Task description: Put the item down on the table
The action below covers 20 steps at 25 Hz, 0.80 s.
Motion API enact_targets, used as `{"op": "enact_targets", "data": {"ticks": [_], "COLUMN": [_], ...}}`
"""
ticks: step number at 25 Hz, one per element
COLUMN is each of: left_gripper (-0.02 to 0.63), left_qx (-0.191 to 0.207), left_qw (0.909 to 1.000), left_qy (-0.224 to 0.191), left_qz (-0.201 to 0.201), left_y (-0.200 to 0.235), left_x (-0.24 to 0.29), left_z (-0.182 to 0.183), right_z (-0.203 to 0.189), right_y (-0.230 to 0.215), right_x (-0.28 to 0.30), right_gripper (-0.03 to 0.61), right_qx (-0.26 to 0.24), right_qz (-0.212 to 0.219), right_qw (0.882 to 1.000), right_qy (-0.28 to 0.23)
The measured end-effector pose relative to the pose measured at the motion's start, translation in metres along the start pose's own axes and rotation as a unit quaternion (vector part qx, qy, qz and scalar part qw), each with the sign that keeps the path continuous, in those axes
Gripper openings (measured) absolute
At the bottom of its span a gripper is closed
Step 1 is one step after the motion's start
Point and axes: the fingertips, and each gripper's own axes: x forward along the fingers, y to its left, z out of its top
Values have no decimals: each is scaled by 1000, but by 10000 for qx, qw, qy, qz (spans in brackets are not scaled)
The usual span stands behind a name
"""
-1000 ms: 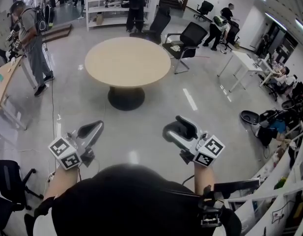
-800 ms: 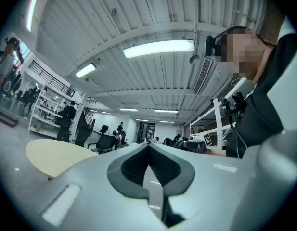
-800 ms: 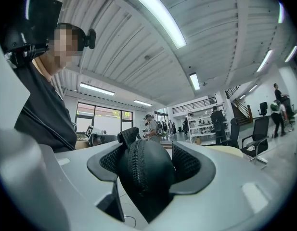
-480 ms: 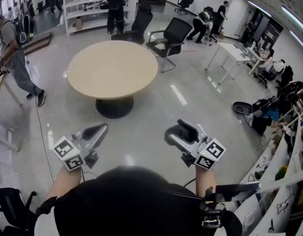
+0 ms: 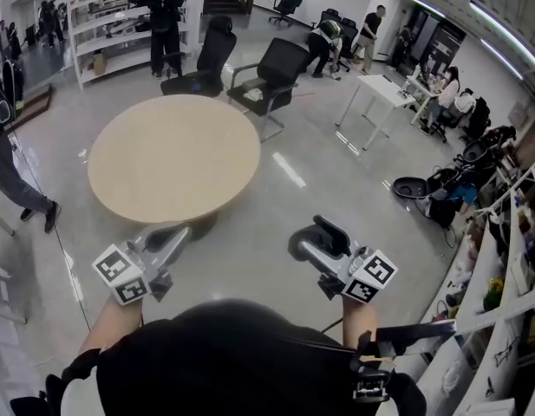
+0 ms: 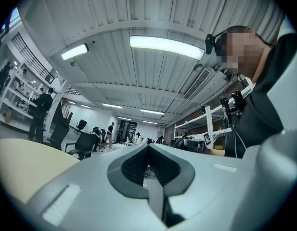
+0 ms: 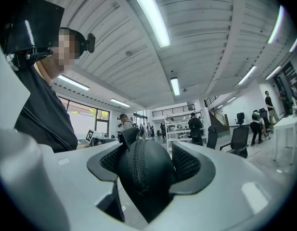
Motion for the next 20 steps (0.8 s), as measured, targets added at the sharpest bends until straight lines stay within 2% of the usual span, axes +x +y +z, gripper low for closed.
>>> {"op": "enact_targets", "data": {"ticks": [5,10,20], "left_gripper": [-5,-5,-5], "left_qx": [-128,-158,5], "left_qw": [9996,9989,9996], "left_qy": [121,277,149], "left_qz": [-223,-334,-234], "left_y": [59,86,74], "left_x": [47,116,317], "left_z": [-10,-32,-37], "right_z": [-16,-18,24], "right_y": [-54,-130,-312], "right_x": [35,27,-26], "right_gripper": [305,305,304], "right_qx": [82,148,47], "right_qz": [-210,-374,13], "right_qw": [9996,9992,10000], "right_qy": [163,56,22]}}
